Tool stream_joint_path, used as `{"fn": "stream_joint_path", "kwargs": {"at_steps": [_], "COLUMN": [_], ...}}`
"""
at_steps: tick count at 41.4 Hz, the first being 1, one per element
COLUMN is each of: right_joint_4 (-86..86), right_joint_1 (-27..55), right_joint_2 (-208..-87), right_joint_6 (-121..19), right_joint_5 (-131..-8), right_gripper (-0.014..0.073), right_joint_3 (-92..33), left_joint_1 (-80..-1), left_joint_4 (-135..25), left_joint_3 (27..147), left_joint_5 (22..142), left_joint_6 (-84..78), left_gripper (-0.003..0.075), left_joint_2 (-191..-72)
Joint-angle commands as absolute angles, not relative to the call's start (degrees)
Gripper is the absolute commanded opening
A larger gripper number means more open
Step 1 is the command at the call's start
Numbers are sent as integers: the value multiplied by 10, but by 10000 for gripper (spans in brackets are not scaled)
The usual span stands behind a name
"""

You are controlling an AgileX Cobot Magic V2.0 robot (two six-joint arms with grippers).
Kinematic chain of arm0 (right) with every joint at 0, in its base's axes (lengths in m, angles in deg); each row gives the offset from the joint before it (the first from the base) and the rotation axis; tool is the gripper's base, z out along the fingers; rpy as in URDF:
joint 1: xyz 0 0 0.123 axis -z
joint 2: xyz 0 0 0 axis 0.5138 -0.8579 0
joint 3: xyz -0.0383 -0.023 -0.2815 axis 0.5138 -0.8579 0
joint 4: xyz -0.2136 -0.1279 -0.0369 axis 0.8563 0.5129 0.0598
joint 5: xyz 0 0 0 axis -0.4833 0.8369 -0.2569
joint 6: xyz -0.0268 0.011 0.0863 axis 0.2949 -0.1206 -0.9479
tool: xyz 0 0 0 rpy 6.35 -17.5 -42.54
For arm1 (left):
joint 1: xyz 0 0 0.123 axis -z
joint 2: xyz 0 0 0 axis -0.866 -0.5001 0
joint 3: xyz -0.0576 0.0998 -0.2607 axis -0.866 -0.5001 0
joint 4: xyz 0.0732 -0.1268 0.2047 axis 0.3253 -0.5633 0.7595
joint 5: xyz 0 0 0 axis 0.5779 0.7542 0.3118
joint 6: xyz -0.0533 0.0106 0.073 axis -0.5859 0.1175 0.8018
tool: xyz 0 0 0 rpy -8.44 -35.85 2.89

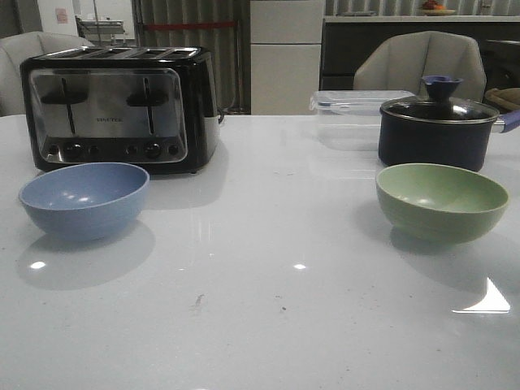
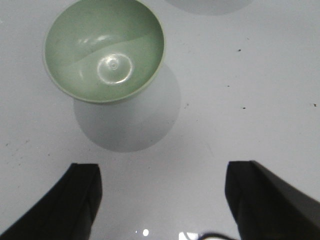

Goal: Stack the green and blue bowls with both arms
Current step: 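Lower the right gripper onto the green bowl rim and grasp it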

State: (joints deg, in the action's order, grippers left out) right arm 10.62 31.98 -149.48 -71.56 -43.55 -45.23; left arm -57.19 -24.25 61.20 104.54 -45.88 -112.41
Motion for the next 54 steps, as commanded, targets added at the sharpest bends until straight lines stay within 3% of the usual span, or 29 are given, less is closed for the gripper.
{"fn": "stream_joint_path", "kwargs": {"at_steps": [1, 17, 30, 33, 47, 54], "right_joint_4": [89, 79, 53, 43, 40, 40], "right_joint_1": [331, 335, 335, 335, 335, 335], "right_joint_2": [-1560, -1804, -1918, -1934, -1942, -1939], "right_joint_6": [-715, -715, -699, -693, -691, -691], "right_joint_5": [-458, -420, -393, -378, -372, -372], "right_gripper": [611, 611, 605, 561, 192, 78], "right_joint_3": [-389, -223, -143, -131, -127, -127], "left_joint_1": [-572, -572, -572, -572, -572, -572], "left_joint_4": [-246, -246, -246, -246, -246, -246], "left_joint_3": [633, 633, 633, 633, 633, 633], "left_joint_5": [1001, 1002, 1002, 1002, 1002, 1002], "left_joint_6": [-462, -462, -462, -462, -462, -462], "left_gripper": [489, 489, 488, 488, 488, 488], "left_joint_2": [-1127, -1127, -1127, -1127, -1127, -1127]}}
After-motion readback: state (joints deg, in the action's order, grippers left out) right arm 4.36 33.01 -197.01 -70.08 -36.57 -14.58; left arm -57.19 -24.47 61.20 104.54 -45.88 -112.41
